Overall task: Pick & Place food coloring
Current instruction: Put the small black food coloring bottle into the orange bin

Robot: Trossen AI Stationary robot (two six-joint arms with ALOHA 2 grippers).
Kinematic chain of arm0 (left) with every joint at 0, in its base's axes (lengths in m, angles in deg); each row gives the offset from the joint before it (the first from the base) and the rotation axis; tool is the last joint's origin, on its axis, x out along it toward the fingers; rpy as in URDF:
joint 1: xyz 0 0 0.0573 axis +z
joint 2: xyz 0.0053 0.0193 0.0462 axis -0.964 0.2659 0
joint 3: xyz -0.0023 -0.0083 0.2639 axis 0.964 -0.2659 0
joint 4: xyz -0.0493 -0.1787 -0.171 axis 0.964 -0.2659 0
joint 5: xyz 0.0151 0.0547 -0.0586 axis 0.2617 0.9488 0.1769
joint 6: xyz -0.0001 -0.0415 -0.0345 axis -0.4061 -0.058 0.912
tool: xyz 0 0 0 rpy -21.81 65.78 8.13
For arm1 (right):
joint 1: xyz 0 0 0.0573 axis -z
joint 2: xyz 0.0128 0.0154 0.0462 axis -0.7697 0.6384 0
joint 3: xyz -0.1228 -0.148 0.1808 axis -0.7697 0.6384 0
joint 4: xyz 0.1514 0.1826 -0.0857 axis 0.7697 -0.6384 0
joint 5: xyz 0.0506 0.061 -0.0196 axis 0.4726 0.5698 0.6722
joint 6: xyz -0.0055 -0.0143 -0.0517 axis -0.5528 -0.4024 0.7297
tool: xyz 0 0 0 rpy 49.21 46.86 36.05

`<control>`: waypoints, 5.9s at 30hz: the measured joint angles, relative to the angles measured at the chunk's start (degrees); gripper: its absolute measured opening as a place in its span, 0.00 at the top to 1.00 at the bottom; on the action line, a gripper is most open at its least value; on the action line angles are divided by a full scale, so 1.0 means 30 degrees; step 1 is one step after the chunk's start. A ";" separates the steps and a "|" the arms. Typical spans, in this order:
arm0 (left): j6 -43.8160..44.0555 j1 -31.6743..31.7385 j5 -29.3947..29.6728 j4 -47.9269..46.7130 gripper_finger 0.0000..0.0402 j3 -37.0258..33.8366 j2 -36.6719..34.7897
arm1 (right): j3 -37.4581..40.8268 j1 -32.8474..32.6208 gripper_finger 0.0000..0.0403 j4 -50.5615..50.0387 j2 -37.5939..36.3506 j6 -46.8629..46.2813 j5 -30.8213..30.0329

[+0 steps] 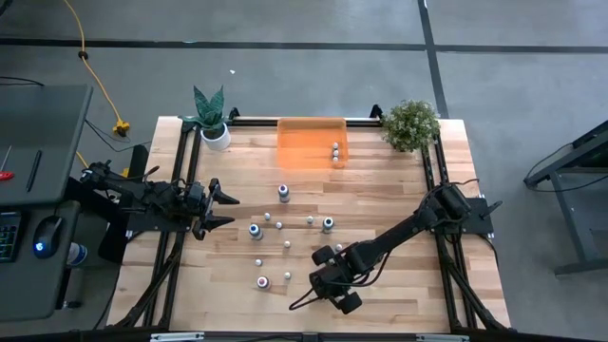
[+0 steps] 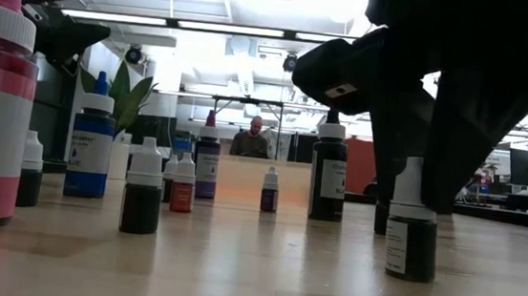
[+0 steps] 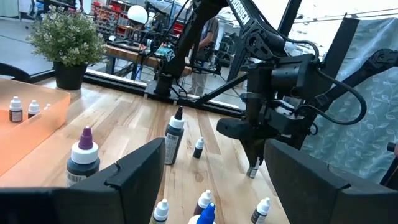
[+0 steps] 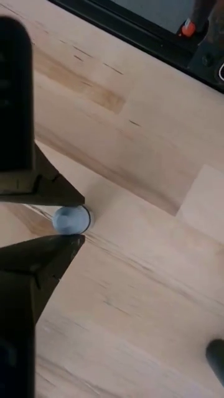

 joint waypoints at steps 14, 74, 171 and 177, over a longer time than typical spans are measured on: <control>0.0000 -0.0003 0.0000 0.0000 0.32 0.0000 0.0006 | -0.1306 0.0032 0.88 -0.0662 -0.0031 -0.2116 0.0000; 0.0000 0.0005 0.0000 0.0000 0.32 0.0000 0.0000 | -1.1750 1.9436 0.88 -1.1273 0.0264 -0.2461 -0.4206; -0.0001 0.0005 0.0000 0.0001 0.32 0.0000 0.0001 | -0.4716 2.2267 0.69 -0.4867 0.1096 -0.4319 -0.2881; 0.0000 -0.0002 0.0000 0.0000 0.32 0.0000 0.0000 | -0.4721 2.2316 0.69 -0.4995 0.0067 -0.3789 -0.3235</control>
